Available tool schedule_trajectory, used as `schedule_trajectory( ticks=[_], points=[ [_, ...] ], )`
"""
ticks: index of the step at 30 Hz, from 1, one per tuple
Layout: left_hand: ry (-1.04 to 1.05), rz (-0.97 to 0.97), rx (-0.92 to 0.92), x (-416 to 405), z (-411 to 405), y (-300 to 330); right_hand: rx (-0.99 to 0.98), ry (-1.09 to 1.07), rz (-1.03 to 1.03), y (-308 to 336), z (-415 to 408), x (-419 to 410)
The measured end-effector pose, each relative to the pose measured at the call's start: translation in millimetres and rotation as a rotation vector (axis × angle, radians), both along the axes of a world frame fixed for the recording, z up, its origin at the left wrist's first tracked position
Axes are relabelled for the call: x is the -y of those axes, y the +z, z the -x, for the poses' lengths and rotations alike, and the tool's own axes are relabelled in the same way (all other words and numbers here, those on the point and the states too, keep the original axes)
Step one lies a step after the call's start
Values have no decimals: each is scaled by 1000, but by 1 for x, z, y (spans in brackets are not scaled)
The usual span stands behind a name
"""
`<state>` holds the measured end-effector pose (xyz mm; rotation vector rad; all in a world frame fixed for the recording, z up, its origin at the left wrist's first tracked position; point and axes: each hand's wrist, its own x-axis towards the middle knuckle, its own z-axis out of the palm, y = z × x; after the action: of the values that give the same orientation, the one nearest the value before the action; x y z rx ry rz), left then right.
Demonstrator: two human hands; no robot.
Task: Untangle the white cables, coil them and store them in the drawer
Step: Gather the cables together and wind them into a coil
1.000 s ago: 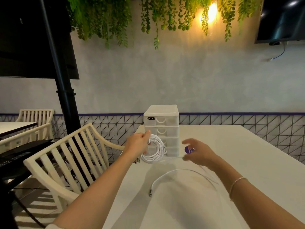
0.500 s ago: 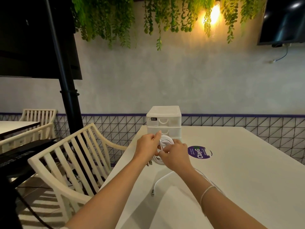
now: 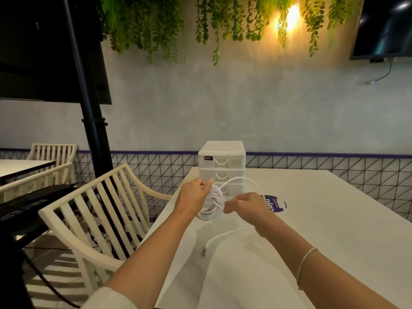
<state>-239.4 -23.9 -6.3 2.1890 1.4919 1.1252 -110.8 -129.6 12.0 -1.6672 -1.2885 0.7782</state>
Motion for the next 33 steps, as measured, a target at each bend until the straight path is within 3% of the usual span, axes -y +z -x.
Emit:
schedule_trajectory(
  ticks=[4, 7, 11, 16, 17, 20, 22, 25, 30, 33],
  points=[
    [5, 6, -3, -5, -3, 4, -265, 79, -151, -16, -11, -4],
    [8, 0, -44, -5, -3, 5, -498, 199, -131, -21, -22, -2],
    [21, -17, -105, -7, 2, 2, -493, 398, -63, -21, -36, 1],
    [6, -15, -173, -8, 5, 0, -617, 399, -75, -19, -52, 4],
    [9, -6, -203, -7, 5, -1, -531, 389, -18, -15, -55, 6],
    [32, -7, -377, -8, 6, -5, 84, 380, 349, -10, -65, 8],
    [29, -3, -466, -7, 4, -8, 267, 370, 613, -8, -70, 4],
    [-1, -48, -643, 1, -5, -10, 488, 307, 845, -4, -75, -5],
    [-126, -124, -735, 23, -15, -11, 689, 3, 826, -6, -97, -8],
    [-187, -193, -845, 32, -18, -14, 563, -164, 679, -10, -114, -9]
  ],
)
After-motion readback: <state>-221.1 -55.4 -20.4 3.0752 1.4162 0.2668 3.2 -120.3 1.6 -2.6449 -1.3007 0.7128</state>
